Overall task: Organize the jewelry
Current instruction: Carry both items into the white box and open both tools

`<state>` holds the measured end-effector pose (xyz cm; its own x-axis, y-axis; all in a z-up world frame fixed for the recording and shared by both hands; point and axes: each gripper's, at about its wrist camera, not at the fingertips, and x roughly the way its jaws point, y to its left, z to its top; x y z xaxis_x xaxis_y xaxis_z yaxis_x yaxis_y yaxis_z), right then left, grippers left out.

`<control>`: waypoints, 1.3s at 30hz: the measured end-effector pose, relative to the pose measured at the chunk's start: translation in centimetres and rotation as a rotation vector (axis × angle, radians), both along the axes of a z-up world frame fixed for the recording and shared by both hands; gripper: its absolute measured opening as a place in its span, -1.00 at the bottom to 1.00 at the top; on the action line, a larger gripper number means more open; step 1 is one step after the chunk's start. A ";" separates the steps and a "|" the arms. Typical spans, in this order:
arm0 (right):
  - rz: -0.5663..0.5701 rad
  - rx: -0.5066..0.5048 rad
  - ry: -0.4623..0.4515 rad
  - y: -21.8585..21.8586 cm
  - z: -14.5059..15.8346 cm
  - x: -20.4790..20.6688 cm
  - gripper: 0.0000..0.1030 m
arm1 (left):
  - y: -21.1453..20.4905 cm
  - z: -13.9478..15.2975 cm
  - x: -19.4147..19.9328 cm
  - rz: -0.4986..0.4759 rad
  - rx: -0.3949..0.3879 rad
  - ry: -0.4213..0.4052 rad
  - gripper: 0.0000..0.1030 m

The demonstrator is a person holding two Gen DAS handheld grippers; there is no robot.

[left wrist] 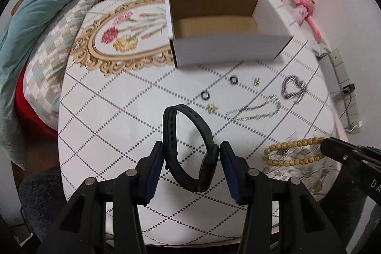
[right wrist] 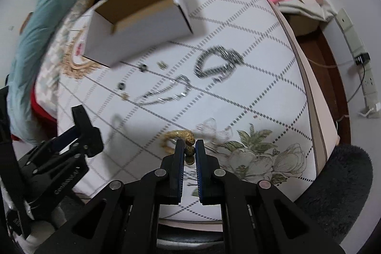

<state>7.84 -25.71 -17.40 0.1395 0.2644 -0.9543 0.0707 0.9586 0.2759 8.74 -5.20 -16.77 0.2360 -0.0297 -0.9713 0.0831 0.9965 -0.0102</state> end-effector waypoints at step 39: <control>0.115 -0.040 -0.082 3.3 1.2 21.2 0.08 | 1.7 2.4 18.1 0.072 -0.052 -0.074 0.89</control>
<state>29.09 -22.39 -16.18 0.1882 0.2451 -0.9510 -0.0617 0.9694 0.2377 26.85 -3.48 -14.38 0.3105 -0.0596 -0.9487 0.0134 0.9982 -0.0584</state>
